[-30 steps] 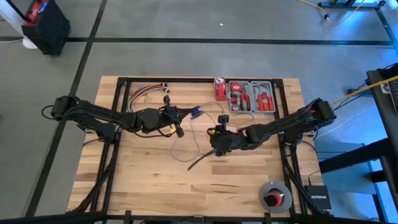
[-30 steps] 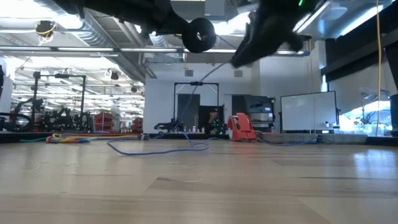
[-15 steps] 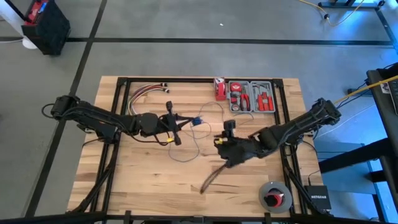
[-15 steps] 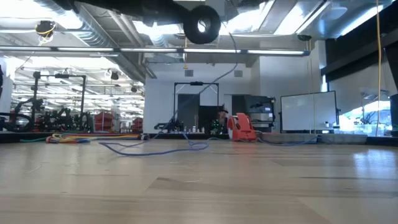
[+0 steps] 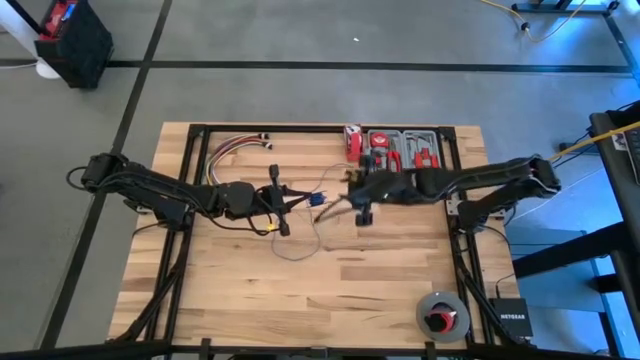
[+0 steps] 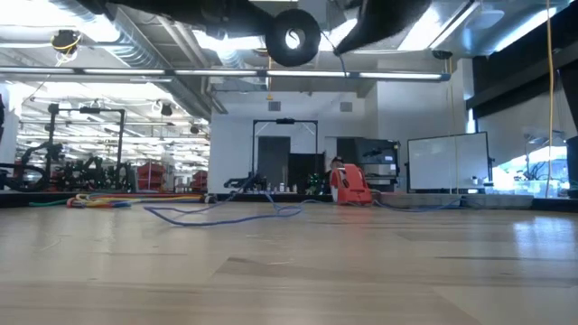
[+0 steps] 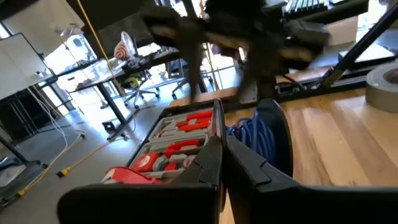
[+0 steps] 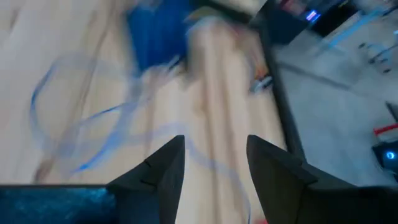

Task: Coil cords
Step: Coil the blue wire on the black spool

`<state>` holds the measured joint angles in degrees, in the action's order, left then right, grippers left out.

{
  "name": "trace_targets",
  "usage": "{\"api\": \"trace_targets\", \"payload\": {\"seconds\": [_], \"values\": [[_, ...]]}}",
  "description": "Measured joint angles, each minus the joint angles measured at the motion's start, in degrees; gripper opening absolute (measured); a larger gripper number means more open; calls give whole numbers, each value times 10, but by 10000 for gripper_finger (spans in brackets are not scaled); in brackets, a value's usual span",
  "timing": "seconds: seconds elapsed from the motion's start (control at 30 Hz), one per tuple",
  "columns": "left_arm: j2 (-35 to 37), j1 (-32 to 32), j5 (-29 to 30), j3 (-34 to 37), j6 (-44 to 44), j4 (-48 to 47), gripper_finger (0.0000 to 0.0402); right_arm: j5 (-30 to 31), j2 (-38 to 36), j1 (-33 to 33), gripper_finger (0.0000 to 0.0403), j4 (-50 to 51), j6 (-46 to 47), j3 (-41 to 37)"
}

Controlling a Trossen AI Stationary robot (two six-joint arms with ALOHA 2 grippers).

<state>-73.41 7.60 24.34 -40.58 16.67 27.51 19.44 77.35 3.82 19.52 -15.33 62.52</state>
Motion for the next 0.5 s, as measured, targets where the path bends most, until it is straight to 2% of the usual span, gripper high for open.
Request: {"api": "trace_targets", "payload": {"seconds": [0.13,0.23,0.5], "values": [[0,0,0,0,-6,0,3,-10,-16,-26,177,-118,13,-24],[0,0,0,0,-11,0,3,-11,-9,-29,177,-170,34,-25],[0,0,0,0,-15,-2,3,-11,41,-27,177,-164,58,-26]]}}
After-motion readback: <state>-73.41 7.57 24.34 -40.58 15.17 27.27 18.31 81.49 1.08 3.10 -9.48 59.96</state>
